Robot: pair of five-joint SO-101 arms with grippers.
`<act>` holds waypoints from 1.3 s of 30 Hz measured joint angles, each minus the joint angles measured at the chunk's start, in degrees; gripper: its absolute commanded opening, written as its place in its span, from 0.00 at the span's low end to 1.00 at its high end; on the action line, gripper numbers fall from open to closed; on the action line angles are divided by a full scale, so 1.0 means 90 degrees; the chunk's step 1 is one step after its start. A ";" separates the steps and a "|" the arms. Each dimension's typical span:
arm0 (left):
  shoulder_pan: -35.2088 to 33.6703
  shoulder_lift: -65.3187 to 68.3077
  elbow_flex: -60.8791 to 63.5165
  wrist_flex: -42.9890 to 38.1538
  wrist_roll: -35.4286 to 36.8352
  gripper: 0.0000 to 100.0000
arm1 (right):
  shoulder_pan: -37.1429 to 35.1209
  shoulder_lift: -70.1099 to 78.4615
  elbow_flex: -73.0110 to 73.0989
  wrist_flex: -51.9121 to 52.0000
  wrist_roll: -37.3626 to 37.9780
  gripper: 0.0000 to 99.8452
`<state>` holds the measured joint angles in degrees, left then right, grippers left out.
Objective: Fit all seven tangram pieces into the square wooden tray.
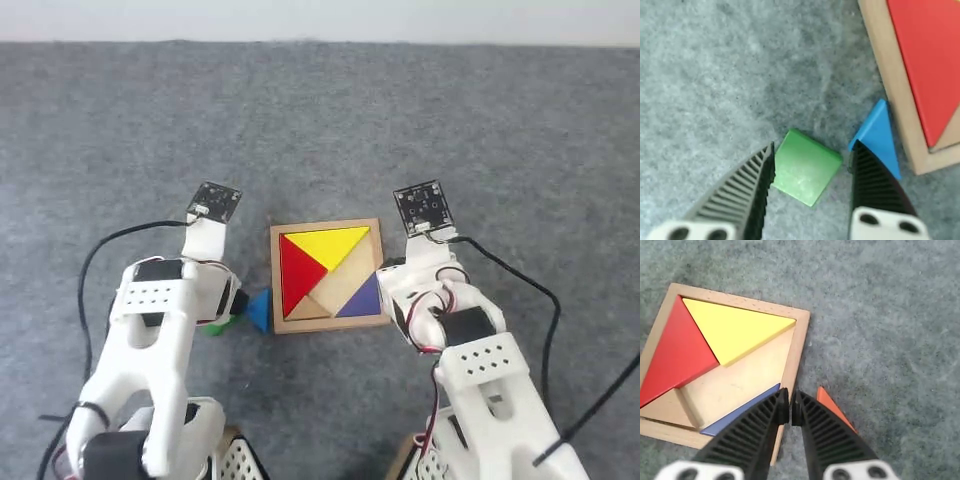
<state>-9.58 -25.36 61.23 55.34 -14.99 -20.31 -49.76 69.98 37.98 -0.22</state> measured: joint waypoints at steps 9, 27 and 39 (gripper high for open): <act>0.0010 -0.0029 0.0049 0.0000 -0.0127 0.24 | 0.0137 0.0860 -0.0303 0.0166 0.0137 0.04; 0.0059 -0.0029 0.0049 0.0000 -0.0352 0.21 | 0.0137 0.1973 -0.0879 0.0361 0.0234 0.03; 0.0039 -0.0029 0.0029 0.0547 -0.1895 0.25 | -0.0010 0.1993 -0.0879 0.0430 0.0234 0.03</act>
<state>-9.23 -25.63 61.49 60.26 -32.04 -20.40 -31.82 62.07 41.85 1.89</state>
